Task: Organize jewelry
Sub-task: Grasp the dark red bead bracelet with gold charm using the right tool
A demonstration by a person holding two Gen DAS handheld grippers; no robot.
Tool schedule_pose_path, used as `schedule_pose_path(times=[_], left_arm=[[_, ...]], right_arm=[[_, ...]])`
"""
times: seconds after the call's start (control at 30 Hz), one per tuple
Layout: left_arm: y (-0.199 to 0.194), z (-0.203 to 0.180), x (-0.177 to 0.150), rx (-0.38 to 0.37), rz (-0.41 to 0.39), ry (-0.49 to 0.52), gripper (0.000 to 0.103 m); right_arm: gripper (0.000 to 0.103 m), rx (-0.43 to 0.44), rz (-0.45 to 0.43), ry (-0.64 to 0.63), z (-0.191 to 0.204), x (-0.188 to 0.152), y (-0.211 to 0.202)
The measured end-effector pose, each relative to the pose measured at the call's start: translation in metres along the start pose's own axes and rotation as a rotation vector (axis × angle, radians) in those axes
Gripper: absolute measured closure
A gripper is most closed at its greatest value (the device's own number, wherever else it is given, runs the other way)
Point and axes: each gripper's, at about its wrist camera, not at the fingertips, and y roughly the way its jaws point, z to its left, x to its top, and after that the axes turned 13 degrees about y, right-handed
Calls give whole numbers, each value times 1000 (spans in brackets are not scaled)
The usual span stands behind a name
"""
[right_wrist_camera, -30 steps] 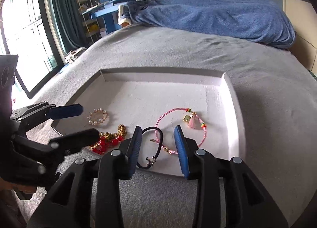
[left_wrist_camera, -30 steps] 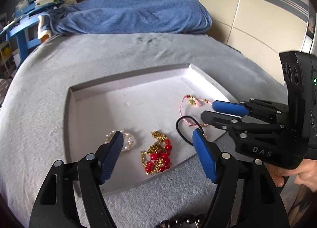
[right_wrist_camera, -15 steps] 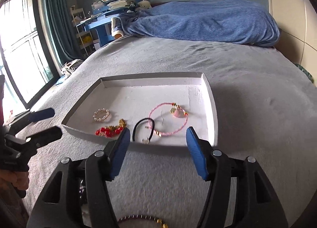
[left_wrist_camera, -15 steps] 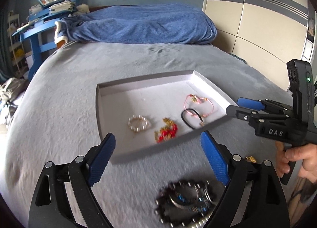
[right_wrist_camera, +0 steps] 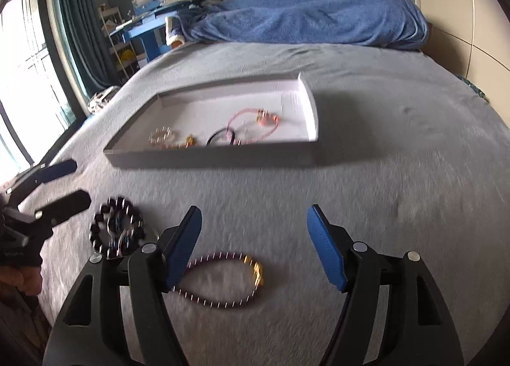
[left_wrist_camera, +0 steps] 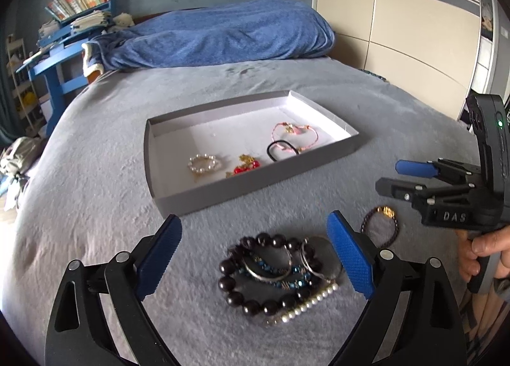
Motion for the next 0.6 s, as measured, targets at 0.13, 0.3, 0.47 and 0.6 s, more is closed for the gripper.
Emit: schedule_pose_path(times=[0.13, 0.3, 0.47, 0.6], left_arm=[[-2, -7, -10, -1, 20, -8, 11], [0, -22, -15, -12, 38, 39, 11], [2, -40, -16, -15, 45, 107, 11], [4, -50, -16, -22, 52, 144, 11]], right_arm=[[35, -18, 26, -33, 6, -15, 2], [56, -95, 63, -75, 7, -26, 11], [77, -123, 101, -84, 5, -32, 21], [91, -121, 97, -105, 7, -34, 21]])
